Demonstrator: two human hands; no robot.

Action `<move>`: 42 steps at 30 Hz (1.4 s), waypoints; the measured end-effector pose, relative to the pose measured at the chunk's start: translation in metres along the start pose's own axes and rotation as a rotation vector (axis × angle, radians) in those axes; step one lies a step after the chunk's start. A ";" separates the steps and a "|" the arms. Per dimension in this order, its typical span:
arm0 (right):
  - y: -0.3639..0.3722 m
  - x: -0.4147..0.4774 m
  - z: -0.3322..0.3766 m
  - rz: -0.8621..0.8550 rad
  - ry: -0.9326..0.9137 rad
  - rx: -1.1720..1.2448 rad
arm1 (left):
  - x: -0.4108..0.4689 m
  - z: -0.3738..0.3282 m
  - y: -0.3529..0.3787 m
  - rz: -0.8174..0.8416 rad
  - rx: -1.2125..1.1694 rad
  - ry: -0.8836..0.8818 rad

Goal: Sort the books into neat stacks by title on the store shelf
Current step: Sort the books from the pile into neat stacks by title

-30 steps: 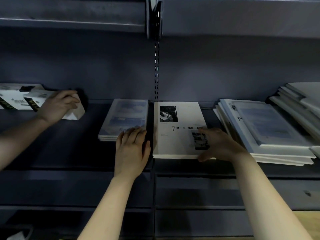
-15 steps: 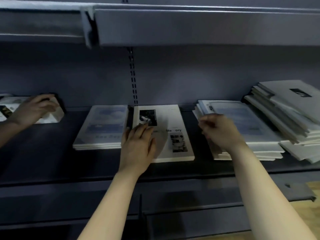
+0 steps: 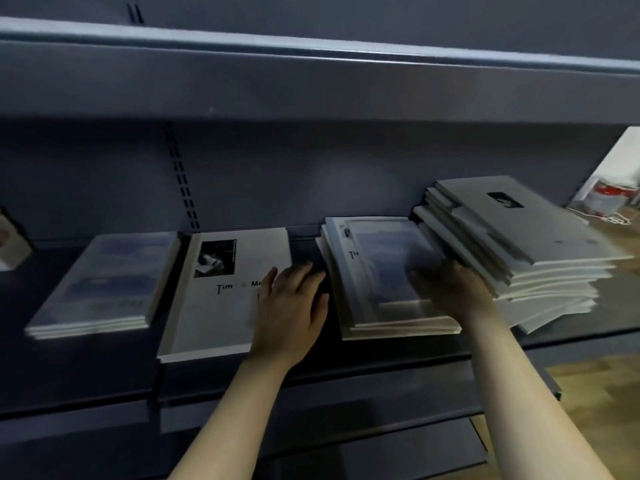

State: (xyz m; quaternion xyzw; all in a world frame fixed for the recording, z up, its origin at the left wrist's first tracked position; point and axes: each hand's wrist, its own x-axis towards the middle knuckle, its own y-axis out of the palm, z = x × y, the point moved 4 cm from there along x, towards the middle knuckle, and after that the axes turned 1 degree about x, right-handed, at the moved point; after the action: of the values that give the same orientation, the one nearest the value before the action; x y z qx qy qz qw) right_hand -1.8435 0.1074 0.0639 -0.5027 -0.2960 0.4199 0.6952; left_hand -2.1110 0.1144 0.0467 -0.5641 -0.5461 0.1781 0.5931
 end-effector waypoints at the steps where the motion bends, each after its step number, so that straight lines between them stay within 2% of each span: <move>1: 0.000 -0.001 -0.001 0.017 -0.001 0.020 | 0.001 -0.003 0.002 0.002 -0.002 -0.001; 8: -0.006 0.004 -0.008 -0.020 0.031 0.201 | 0.002 -0.008 0.005 -0.009 -0.003 -0.018; 14: -0.015 0.004 -0.013 -0.065 0.021 0.193 | 0.000 -0.001 0.006 -0.010 -0.018 -0.037; 23: -0.021 -0.003 -0.013 -0.271 0.026 0.240 | -0.001 -0.003 0.010 -0.003 -0.032 -0.018; 30: -0.027 -0.012 -0.005 -0.440 -0.064 0.207 | 0.000 -0.003 0.008 0.001 -0.030 -0.029; 36: -0.028 -0.011 -0.004 -0.388 -0.053 0.229 | -0.001 0.000 0.006 -0.011 -0.015 -0.047; 42: -0.031 -0.015 -0.001 -0.300 -0.039 0.368 | -0.001 0.001 0.006 -0.014 -0.009 -0.053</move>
State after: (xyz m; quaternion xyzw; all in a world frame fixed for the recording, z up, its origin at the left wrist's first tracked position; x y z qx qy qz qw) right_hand -1.8407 0.0897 0.0935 -0.3098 -0.2992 0.3683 0.8239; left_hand -2.1096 0.1156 0.0413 -0.5578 -0.5664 0.1864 0.5773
